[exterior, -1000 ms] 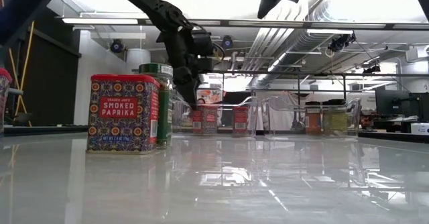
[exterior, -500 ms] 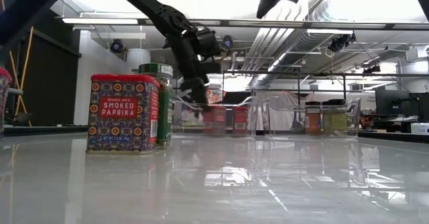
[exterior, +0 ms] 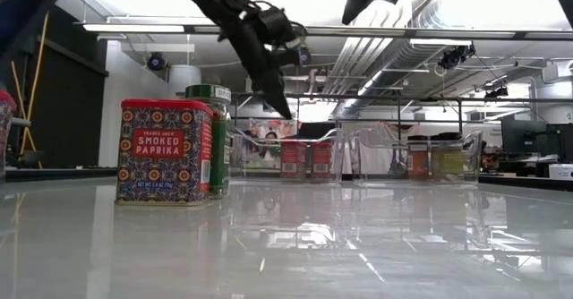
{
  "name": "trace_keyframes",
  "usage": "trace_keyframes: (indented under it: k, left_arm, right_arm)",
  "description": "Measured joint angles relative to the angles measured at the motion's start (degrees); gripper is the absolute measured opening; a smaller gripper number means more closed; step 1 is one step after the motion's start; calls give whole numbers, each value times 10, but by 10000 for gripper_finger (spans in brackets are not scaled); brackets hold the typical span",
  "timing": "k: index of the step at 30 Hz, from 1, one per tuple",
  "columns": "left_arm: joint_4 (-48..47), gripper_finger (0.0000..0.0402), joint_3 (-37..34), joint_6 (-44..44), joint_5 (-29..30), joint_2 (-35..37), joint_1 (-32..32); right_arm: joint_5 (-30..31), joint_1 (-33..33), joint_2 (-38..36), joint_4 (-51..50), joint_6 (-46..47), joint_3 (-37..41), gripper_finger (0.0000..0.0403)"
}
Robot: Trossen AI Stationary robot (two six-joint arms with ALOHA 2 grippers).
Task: Sort spices by type
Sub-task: Put the red seasoning can into the left transparent bin
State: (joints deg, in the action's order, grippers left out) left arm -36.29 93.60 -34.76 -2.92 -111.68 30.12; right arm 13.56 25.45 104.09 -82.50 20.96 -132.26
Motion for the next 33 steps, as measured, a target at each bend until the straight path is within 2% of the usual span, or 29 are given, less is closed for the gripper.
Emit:
trace_keyframes:
  k: [4,9,16,22,29,33]
  left_arm:
    - [-3,0,-22,11,-30,5,34]
    - [0,0,-77,-2,-99,5,60]
    - [99,0,-141,-17,-92,4,48]
    - [188,0,-155,-19,-86,-1,35]
    - [196,0,-154,-18,-83,-30,34]
    - [219,0,-154,-14,-49,-40,30]
  right_arm:
    - [0,0,0,0,0,0,0]
    - [0,0,0,0,0,0,0]
    - [0,0,0,0,0,0,0]
    - [0,0,0,0,19,0,0]
    - [0,-1,0,0,28,0,0]
    - [-1,-1,0,0,36,0,0]
